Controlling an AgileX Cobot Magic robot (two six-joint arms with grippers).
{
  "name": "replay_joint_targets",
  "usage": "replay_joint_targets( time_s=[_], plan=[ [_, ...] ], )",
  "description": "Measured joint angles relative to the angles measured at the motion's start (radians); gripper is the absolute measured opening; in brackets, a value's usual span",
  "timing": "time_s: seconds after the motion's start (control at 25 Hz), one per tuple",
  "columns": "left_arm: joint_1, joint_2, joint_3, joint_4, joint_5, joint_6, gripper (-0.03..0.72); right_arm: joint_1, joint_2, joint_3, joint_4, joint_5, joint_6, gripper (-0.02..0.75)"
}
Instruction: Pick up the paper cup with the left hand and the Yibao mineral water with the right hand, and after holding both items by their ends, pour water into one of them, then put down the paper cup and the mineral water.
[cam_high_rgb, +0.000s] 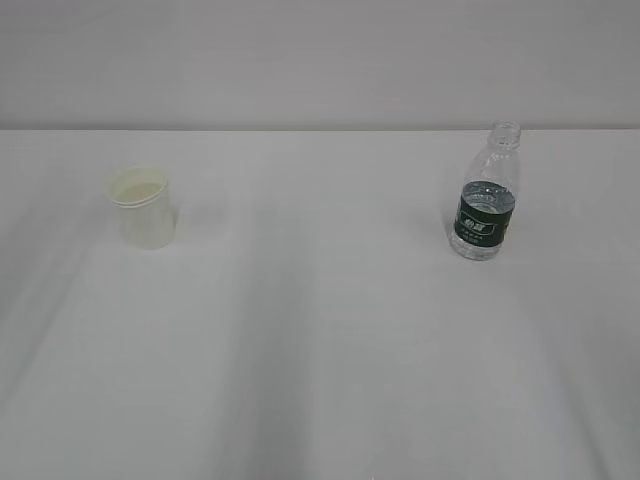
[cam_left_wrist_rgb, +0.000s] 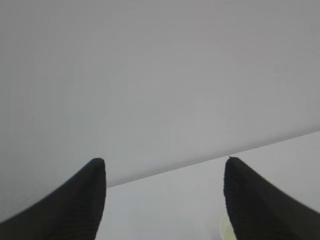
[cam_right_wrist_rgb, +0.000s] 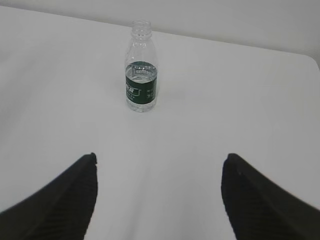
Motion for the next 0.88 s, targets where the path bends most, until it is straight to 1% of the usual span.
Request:
replay_joint_targets(
  time_s=[0.48, 0.88],
  plan=[
    [0.0, -0.14, 0.002, -0.025, 0.103, -0.002, 0.524, 0.0, 0.0, 0.0, 0.002, 0.0, 0.0, 0.585],
    [0.0, -0.163, 0.002, -0.06, 0.162, -0.004, 0.523, 0.0, 0.0, 0.0, 0.002, 0.0, 0.0, 0.585]
  ],
)
